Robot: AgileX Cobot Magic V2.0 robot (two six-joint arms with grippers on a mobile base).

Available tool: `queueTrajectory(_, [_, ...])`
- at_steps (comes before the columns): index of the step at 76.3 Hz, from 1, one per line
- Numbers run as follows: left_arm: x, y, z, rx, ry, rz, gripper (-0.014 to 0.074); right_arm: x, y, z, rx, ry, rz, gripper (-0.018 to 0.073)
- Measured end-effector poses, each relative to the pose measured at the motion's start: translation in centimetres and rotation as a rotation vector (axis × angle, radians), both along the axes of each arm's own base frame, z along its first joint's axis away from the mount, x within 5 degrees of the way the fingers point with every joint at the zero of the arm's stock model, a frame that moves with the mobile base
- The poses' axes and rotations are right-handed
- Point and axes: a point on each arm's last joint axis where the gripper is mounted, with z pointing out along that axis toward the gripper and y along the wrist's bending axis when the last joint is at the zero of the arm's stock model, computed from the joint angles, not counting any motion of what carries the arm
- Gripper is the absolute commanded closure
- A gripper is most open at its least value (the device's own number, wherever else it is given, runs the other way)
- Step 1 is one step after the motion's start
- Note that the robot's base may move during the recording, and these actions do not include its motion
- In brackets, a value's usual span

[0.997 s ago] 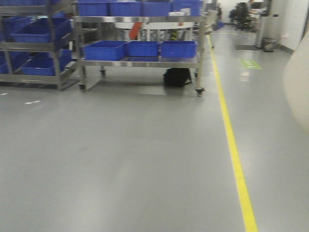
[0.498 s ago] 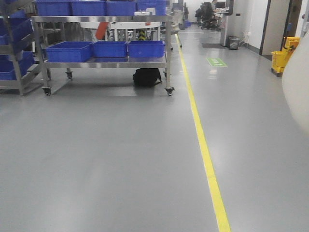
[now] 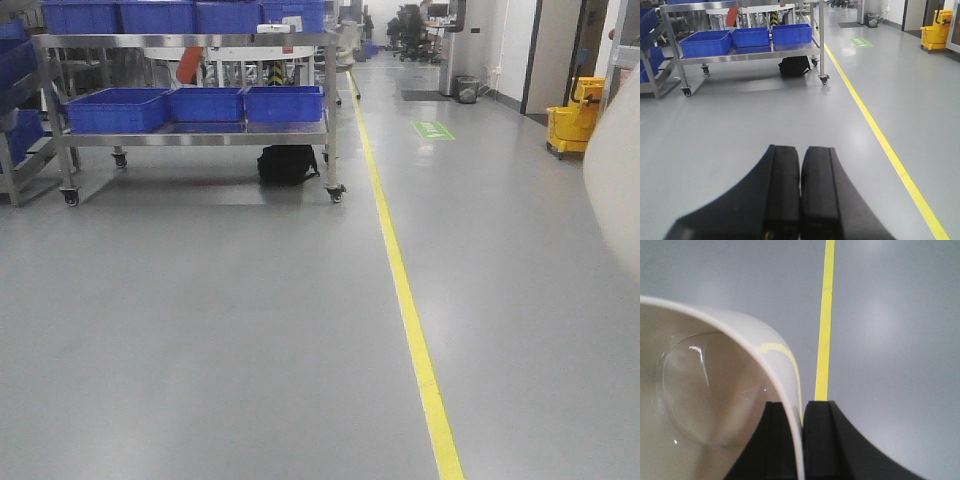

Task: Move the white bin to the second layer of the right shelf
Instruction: 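Hold the white bin in the right gripper while driving away from the table, then keep holding the white bin while driving past the blue crate racks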

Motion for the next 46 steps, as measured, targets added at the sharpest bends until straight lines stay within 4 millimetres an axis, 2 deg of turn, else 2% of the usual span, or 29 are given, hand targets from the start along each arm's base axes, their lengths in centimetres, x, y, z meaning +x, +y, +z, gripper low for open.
queueTrajectory(46, [0.00,0.00,0.00,0.000,0.000,0.000,0.0512,0.00,0.00,0.00,0.000,0.000,0.000,0.0450])
